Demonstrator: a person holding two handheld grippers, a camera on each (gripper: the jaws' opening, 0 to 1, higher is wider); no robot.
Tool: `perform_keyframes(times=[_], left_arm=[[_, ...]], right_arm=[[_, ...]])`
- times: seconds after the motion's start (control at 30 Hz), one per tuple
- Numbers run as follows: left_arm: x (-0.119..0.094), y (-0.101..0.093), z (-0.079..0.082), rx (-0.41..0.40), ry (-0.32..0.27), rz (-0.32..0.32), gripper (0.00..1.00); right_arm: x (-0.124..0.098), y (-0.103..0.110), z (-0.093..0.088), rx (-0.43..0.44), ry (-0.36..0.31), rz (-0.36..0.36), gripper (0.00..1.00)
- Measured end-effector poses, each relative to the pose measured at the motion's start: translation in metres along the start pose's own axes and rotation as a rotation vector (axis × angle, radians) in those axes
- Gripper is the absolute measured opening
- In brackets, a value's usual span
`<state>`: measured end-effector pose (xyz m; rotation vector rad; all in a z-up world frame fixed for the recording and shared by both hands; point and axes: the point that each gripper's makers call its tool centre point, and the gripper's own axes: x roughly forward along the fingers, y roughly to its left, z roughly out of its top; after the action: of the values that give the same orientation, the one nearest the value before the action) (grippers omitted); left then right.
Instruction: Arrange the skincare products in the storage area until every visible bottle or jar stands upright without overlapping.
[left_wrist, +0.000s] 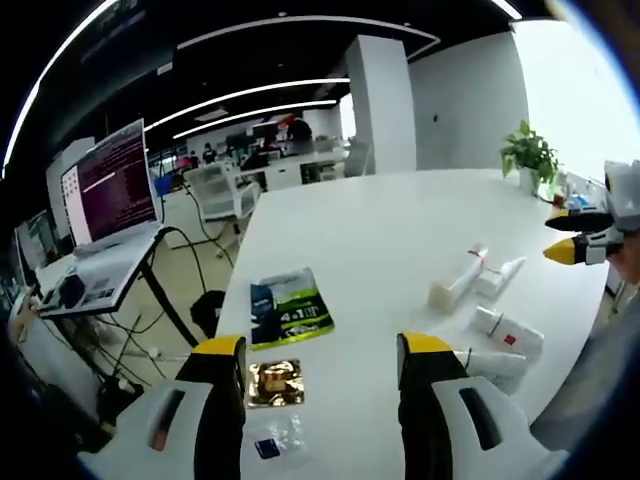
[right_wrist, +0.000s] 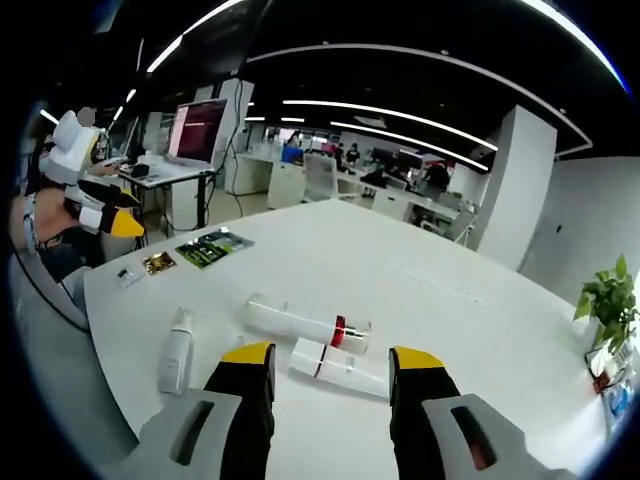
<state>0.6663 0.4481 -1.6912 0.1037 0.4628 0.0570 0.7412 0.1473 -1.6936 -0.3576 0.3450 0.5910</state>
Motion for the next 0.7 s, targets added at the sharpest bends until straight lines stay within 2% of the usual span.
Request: perform_keyframes(times=[0.7], left_arm=[[0.0013, -0.0076, 0.0002, 0.047, 0.006, -0.015, 0.56]], right_arm=[[-0.0009, -0.0034, -0.0021, 0.001, 0.004, -0.007, 0.42]])
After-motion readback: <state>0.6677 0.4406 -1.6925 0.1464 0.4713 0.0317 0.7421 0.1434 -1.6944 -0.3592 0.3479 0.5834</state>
